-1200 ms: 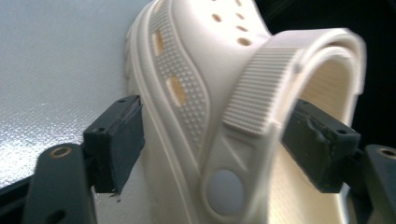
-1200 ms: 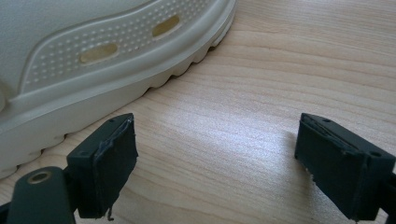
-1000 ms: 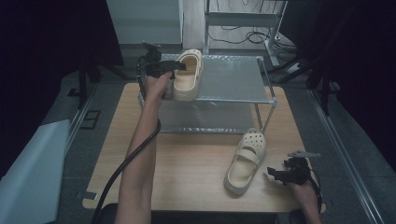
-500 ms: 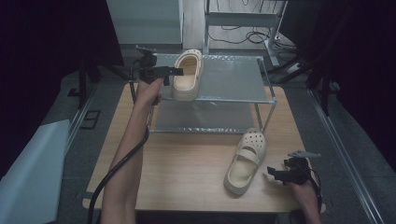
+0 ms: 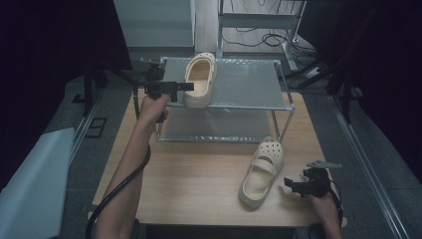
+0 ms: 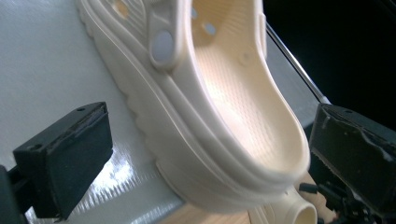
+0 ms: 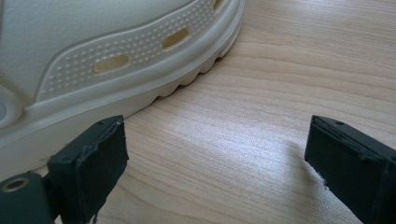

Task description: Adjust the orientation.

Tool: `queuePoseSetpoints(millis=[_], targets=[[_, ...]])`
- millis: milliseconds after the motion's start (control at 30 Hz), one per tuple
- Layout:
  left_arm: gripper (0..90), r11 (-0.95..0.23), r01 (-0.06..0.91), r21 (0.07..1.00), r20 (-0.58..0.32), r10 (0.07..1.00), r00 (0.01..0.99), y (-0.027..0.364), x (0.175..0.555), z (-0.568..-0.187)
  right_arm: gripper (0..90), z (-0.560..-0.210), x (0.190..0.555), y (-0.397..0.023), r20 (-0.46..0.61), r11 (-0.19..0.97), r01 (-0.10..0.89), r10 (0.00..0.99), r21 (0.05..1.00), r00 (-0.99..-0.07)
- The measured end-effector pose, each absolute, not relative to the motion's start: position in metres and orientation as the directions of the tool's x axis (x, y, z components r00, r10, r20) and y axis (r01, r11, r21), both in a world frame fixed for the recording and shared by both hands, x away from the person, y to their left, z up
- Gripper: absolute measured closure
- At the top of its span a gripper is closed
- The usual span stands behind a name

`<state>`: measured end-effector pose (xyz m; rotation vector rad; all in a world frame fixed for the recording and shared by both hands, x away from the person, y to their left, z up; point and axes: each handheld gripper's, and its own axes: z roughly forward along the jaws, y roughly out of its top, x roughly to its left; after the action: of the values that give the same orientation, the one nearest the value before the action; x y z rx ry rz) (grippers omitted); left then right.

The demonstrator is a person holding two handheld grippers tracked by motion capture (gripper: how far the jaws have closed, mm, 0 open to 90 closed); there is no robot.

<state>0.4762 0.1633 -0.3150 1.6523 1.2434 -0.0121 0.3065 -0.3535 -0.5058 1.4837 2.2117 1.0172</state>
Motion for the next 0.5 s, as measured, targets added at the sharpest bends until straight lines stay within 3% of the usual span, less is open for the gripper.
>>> queuePoseSetpoints(millis=[500], targets=[[0.0, -0.006, 0.684, 0.729, -0.503, 0.674, 0.541, 0.16, 0.436, -0.328, 3.1, -0.506, 0.307, -0.352, 0.138, 0.225, 0.687, 0.892, 0.691, -0.43]])
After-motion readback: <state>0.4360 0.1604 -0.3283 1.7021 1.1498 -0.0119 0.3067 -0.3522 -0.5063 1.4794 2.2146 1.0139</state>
